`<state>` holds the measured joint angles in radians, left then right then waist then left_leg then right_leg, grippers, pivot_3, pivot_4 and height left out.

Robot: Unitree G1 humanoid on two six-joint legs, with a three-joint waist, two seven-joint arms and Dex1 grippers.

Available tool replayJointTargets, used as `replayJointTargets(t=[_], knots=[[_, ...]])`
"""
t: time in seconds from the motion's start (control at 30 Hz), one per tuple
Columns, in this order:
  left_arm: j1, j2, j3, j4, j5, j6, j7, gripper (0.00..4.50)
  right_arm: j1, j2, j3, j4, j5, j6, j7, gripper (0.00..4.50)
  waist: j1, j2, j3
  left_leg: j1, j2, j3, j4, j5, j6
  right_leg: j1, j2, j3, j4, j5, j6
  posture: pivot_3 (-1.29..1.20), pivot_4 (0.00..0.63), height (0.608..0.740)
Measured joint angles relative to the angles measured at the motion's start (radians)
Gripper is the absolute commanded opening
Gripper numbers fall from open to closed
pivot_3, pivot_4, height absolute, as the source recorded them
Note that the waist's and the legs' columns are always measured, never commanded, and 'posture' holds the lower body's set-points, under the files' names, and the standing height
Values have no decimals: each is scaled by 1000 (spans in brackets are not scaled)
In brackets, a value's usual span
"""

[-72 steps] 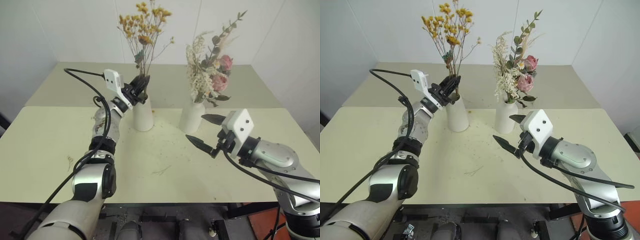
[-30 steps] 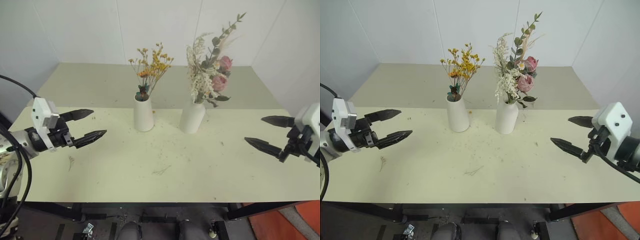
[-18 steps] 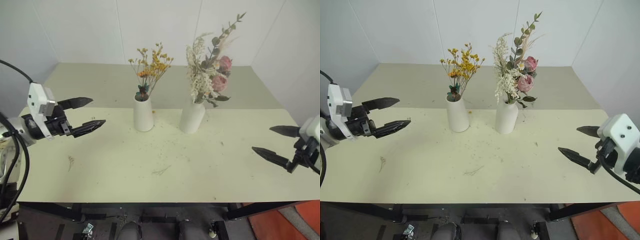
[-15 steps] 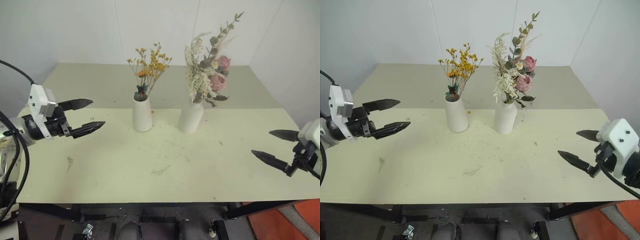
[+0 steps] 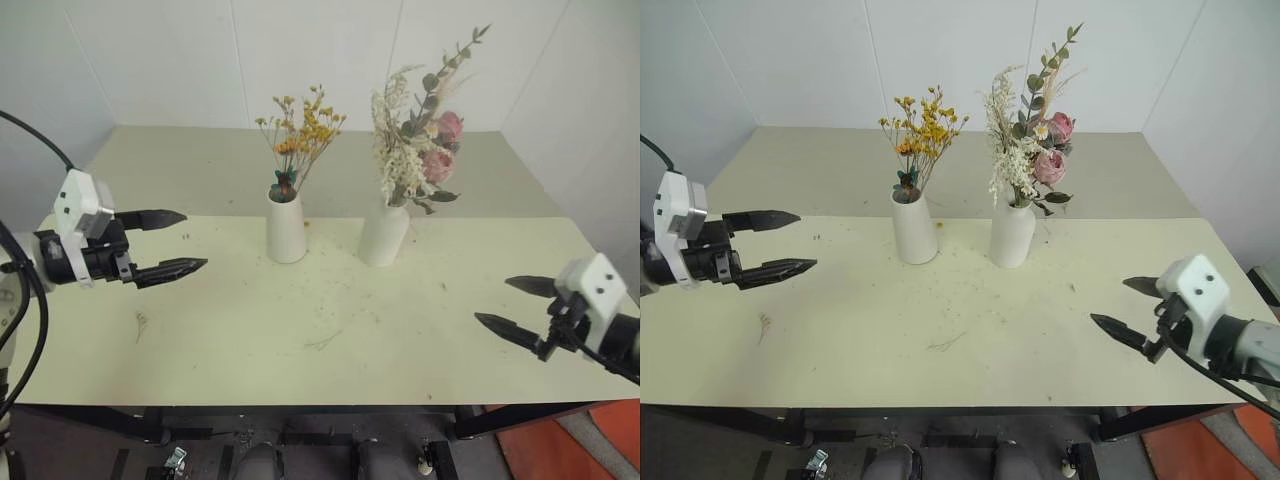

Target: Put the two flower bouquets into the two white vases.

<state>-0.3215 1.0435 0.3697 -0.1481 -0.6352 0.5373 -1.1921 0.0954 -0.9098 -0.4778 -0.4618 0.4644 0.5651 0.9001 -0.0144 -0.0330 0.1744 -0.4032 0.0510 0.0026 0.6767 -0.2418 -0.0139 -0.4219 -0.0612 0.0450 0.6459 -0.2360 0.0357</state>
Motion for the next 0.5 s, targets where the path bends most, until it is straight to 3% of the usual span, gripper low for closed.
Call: replayJointTargets(t=[0.3, 0.5], knots=[[-32, 36, 19, 30, 0, 12, -14, 4493, -53, -7, -68, 10, 42, -3, 1, 4500, 2, 0, 0, 1, 0, 0, 0, 0, 0, 1, 0, 0, 0, 0, 0, 0, 150, 740], [7, 18, 13, 23, 7, -7, -29, 4493, -2, -12, -111, -42, 86, 39, 8, 4500, 3, 0, 0, 0, 0, 0, -1, 0, 0, 0, 0, 0, 0, 0, 0, 0, 150, 740]])
